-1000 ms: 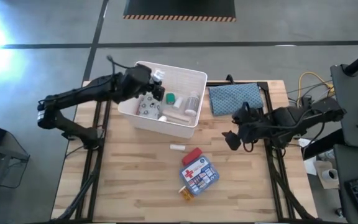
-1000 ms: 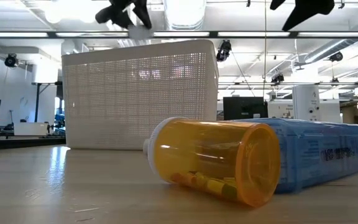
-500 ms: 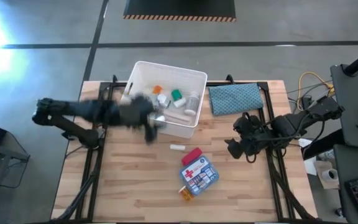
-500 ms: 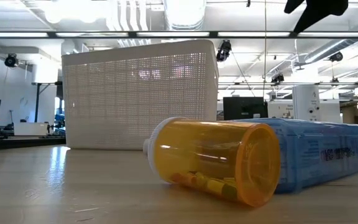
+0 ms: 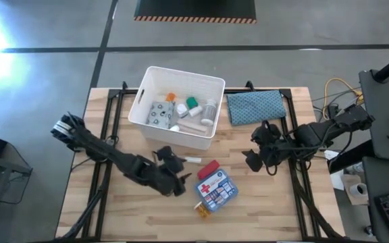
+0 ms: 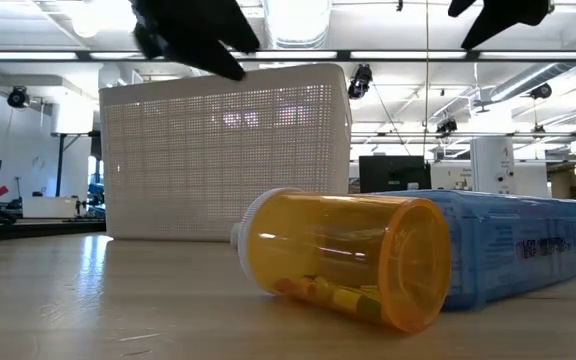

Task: Pick & place medical supplies in basket/bin
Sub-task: Put the white gauze roll into the white bin

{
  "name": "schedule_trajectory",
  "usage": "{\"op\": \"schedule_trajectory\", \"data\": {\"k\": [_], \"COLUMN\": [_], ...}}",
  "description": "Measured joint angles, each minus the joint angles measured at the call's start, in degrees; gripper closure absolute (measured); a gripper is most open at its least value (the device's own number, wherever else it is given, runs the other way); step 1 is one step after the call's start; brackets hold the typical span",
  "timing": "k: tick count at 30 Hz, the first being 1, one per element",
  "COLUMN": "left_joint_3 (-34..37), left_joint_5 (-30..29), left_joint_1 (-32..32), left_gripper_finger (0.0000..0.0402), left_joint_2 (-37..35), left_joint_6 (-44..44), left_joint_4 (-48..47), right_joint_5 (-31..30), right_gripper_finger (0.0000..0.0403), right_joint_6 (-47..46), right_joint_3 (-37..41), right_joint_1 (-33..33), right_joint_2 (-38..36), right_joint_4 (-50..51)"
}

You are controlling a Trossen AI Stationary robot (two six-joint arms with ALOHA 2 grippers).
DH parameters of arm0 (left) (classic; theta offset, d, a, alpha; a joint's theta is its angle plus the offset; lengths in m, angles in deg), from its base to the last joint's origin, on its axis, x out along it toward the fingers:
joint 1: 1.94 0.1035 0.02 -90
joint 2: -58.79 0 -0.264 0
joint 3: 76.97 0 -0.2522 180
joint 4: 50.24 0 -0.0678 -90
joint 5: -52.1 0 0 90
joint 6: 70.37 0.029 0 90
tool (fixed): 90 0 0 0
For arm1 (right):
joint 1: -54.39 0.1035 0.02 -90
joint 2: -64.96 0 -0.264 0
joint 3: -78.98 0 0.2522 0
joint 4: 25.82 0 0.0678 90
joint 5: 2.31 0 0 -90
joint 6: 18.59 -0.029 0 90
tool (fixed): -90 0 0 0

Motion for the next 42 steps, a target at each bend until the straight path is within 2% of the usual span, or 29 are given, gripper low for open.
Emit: {"op": "schedule_trajectory", "data": {"k": [4,9,15,23,28,35,39,42], "left_joint_3": [-5.2,-10.5,-12.1,-6.0,-2.2,-0.6,-0.7,-0.7], "left_joint_5": [1.4,12.5,20.9,21.7,20.9,21.6,22.8,22.9], "left_joint_1": [2.8,9.9,14.4,14.8,15.2,16.2,16.4,16.4], "left_gripper_finger": [0.0152,0.0152,0.0152,0.0152,0.0152,0.0155,0.0180,0.0214], "left_joint_2": [6.5,13.4,15.9,16.0,16.0,18.5,19.4,19.4], "left_joint_6": [8.3,14.8,24.3,27.0,26.6,26.4,24.5,21.8], "left_joint_4": [-1.4,-6.8,-8.9,-8.6,-3.3,-0.8,-0.6,-0.6], "right_joint_5": [1.2,1.9,1.9,1.4,-0.6,-1.0,-1.3,-2.4], "right_gripper_finger": [0.0097,0.0097,0.0098,0.0099,0.0099,0.0099,0.0099,0.0099], "right_joint_6": [-0.1,0.0,0.2,0.2,0.0,-1.7,-2.8,-3.4], "right_joint_3": [0.0,0.0,0.0,0.1,0.1,0.1,0.1,0.1], "right_joint_1": [0.0,0.0,0.0,0.0,0.0,-0.2,-0.2,-0.2], "right_joint_2": [0.0,0.0,0.0,0.0,0.0,0.0,0.0,0.0], "right_joint_4": [-0.3,-0.1,0.7,1.1,1.1,1.1,1.1,1.1]}}
